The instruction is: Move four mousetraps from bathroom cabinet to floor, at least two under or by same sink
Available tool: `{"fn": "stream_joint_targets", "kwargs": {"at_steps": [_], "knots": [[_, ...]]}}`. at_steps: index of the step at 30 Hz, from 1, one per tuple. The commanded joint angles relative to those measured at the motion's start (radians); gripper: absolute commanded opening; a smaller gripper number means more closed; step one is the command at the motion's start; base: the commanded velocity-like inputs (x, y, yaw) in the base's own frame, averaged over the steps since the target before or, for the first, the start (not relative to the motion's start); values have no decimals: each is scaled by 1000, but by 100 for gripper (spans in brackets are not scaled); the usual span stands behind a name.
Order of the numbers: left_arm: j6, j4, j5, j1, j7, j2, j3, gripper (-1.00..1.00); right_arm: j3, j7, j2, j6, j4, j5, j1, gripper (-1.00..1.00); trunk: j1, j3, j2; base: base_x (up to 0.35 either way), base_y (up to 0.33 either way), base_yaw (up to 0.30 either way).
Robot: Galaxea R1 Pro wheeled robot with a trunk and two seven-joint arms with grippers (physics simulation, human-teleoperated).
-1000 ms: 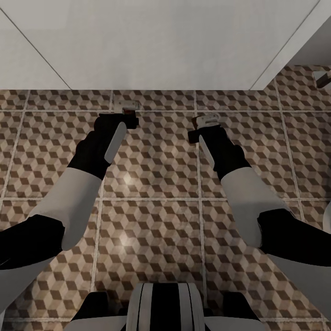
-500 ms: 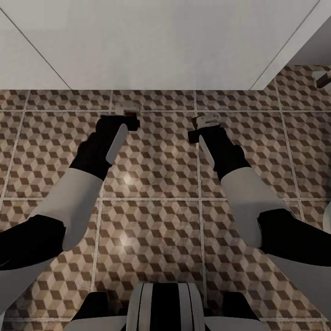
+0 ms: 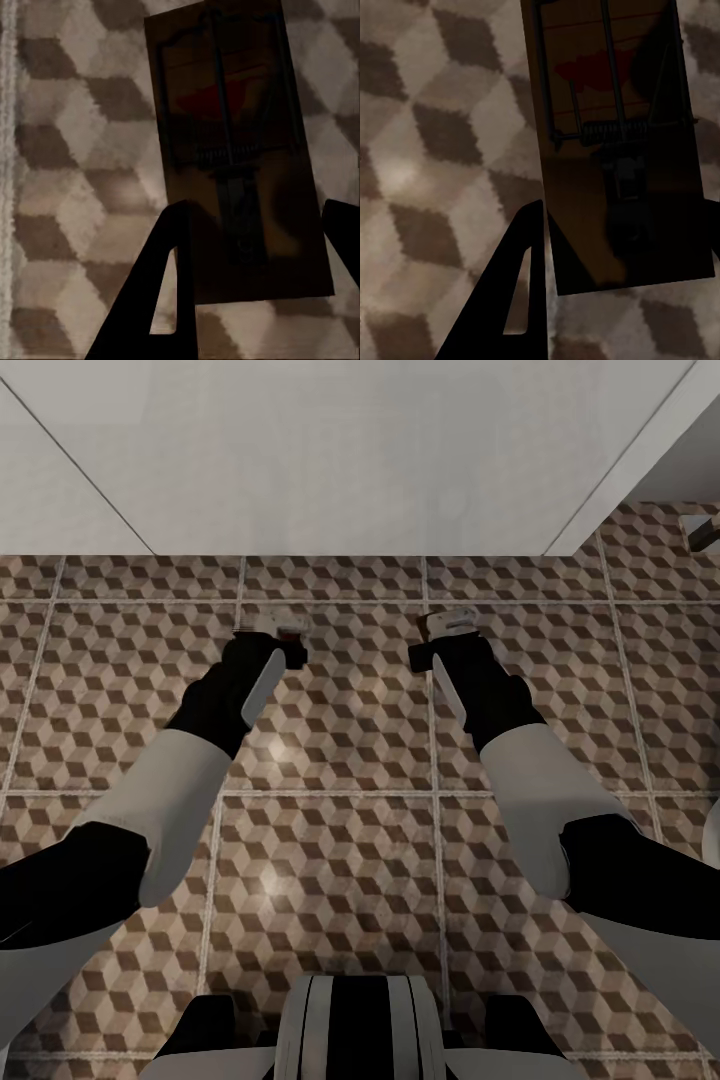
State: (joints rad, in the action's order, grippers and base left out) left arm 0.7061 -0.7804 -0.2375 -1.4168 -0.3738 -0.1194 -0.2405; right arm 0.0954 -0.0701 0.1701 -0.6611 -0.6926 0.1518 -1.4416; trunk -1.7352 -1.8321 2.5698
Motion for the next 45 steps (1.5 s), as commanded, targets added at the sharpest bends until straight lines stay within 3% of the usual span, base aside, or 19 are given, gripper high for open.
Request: {"fn": "stream_joint_targets", "kwargs": {"at_steps": [1,11,25,45], "knots": [[3,15,-10,-1,-9,-2,-3,-100,3,-2,0,-6,-1,5,0,-100,0,-1,0,0,0,0],[0,91,-10,-1,-8,-9,0,-100,3,-2,0,-6,-1,5,0,-100,0,-1,0,0,0,0],[-1,13,-10,-1,-7,-8,-2,-100,3,-2,0,-6,-1,5,0,-100,0,-1,0,9,0,0],[0,6,-10,-1,-7,-6,-3,-100,4,-2,0,-6,-2,5,0,-100,0,-1,0,40,0,0]]}}
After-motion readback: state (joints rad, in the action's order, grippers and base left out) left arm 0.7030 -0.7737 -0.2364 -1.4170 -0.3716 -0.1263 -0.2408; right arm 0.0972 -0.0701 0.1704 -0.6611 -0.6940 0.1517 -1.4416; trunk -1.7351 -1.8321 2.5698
